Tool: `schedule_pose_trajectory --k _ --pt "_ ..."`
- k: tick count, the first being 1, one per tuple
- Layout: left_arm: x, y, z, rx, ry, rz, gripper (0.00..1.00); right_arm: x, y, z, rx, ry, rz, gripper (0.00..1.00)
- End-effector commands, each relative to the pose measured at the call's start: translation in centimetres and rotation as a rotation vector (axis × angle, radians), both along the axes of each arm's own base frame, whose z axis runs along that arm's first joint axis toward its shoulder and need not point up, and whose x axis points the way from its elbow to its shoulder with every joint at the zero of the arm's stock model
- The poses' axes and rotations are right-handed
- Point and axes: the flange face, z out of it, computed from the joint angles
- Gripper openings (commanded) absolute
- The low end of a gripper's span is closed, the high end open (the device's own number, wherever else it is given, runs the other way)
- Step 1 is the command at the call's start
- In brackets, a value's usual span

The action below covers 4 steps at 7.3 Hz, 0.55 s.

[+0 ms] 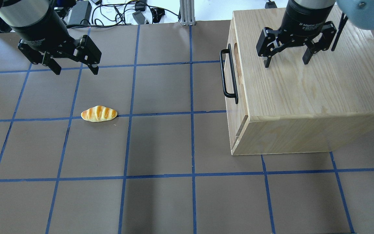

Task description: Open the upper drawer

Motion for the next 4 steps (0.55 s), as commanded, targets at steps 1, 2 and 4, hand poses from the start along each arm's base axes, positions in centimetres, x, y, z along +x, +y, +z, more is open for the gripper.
schedule_pose_trajectory --k 1,2,4 --pt "0.2 0.3 -0.9 0.017 0.001 0.035 1.0 0.0 0.0 0.0 0.0 0.0 -0.001 1.0" --pt "0.1 -0.3 -0.6 -0.004 0.0 0.038 1.0 0.0 0.0 0.0 0.0 0.0 0.001 1.0" --pt "-1.8 -3.4 -2.5 -0.077 0.057 0.151 1.0 0.0 0.0 0.0 0.0 0.0 -0.001 1.0"
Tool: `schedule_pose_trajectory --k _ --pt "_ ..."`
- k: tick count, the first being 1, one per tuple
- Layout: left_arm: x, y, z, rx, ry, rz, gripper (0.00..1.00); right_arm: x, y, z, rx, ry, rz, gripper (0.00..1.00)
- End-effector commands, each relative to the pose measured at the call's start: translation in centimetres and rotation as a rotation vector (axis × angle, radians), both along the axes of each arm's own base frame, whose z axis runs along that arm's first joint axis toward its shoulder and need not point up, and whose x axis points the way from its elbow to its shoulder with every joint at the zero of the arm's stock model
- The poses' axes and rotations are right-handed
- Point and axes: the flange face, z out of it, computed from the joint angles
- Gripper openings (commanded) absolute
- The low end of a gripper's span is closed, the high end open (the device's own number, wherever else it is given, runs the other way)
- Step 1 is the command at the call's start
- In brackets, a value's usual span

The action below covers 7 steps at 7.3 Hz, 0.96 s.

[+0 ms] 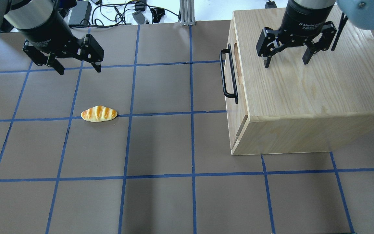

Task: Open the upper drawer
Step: 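Move the left gripper toward the black drawer handle on the cabinet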

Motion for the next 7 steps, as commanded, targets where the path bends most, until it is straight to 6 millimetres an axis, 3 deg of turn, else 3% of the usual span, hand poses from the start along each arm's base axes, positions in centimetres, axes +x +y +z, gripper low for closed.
schedule_pose_trajectory --k 1,4,7 --pt "-4.0 -3.3 -2.2 -0.068 0.141 0.097 1.0 0.0 0.0 0.0 0.0 0.0 0.001 1.0" --pt "-13.4 -4.8 -6.3 -0.045 0.279 0.183 1.0 0.0 0.0 -0.1 0.001 0.0 0.001 1.0" --pt "-17.9 -5.2 -7.9 0.025 0.485 0.23 1.0 0.0 0.0 0.0 0.0 0.0 0.0 1.0"
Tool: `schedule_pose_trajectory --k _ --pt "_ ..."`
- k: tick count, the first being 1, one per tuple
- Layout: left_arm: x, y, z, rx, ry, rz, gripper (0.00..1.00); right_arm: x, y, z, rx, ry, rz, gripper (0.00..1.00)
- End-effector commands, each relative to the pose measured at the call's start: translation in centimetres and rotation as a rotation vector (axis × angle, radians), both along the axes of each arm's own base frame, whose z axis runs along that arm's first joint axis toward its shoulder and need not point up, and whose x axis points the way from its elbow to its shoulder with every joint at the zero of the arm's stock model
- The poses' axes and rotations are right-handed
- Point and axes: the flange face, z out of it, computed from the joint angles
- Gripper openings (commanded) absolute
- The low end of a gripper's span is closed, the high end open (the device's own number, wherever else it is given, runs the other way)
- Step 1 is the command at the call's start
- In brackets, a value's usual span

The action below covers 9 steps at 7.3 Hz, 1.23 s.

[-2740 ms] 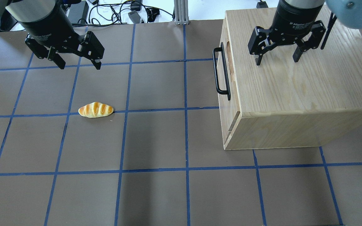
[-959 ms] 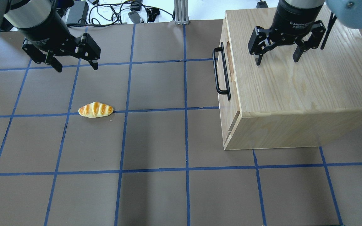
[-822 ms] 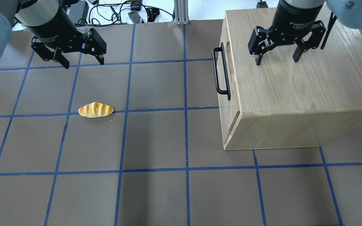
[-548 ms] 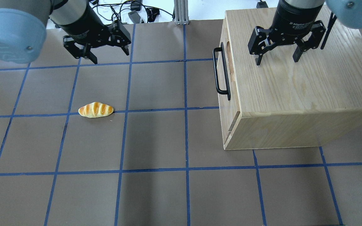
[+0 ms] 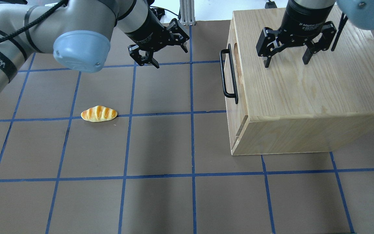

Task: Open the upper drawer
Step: 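Move the left gripper toward the black drawer handle on the cabinet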

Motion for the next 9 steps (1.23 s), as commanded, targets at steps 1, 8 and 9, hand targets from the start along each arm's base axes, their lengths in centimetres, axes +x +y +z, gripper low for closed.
schedule_pose_trajectory --k 1,8,9 --pt "-4.1 0.6 -1.5 0.049 0.097 -0.001 1.0 0.0 0.0 0.0 0.0 0.0 0.001 1.0" --pt "-8.8 0.8 -6.2 0.049 0.099 -0.064 1.0 0.0 0.0 -0.1 0.001 0.0 -0.001 1.0" --pt "-8.9 0.6 -6.6 0.051 0.095 -0.072 1.0 0.0 0.0 0.0 0.0 0.0 -0.001 1.0"
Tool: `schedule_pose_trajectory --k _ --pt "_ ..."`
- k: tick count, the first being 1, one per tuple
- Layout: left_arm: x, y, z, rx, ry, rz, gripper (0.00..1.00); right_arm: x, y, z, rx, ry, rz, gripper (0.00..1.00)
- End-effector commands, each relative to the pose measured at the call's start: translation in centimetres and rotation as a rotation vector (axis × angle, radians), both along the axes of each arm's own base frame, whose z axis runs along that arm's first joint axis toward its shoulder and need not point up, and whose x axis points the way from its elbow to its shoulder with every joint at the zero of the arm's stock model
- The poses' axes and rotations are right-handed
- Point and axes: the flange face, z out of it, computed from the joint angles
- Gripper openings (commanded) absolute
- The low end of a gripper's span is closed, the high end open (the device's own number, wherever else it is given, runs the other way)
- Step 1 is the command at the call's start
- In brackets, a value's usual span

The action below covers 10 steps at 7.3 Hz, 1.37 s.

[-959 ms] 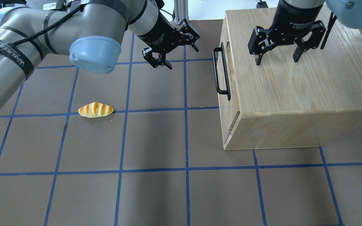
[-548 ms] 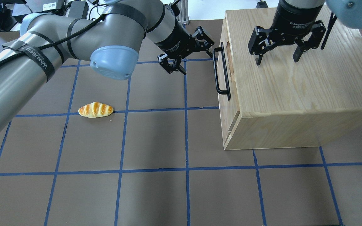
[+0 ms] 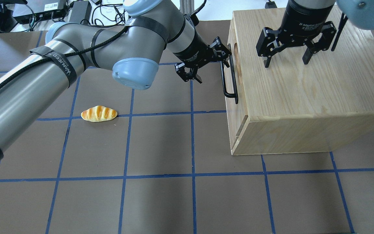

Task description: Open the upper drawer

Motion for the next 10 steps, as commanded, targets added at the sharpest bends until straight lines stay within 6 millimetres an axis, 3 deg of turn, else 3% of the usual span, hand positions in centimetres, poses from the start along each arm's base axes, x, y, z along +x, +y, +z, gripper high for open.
schedule_pose_trajectory --k 1,8,10 --pt "-0.2 -0.1 -0.9 0.002 -0.016 -0.012 1.0 0.0 0.0 0.0 0.0 0.0 0.001 1.0" --pt "1.0 -0.2 -1.2 -0.071 -0.141 -0.118 1.0 -0.1 0.0 0.0 -0.001 0.0 -0.002 1.0" --pt "2.5 0.0 0.3 -0.089 -0.17 -0.164 1.0 0.0 0.0 0.0 0.0 0.0 0.001 1.0"
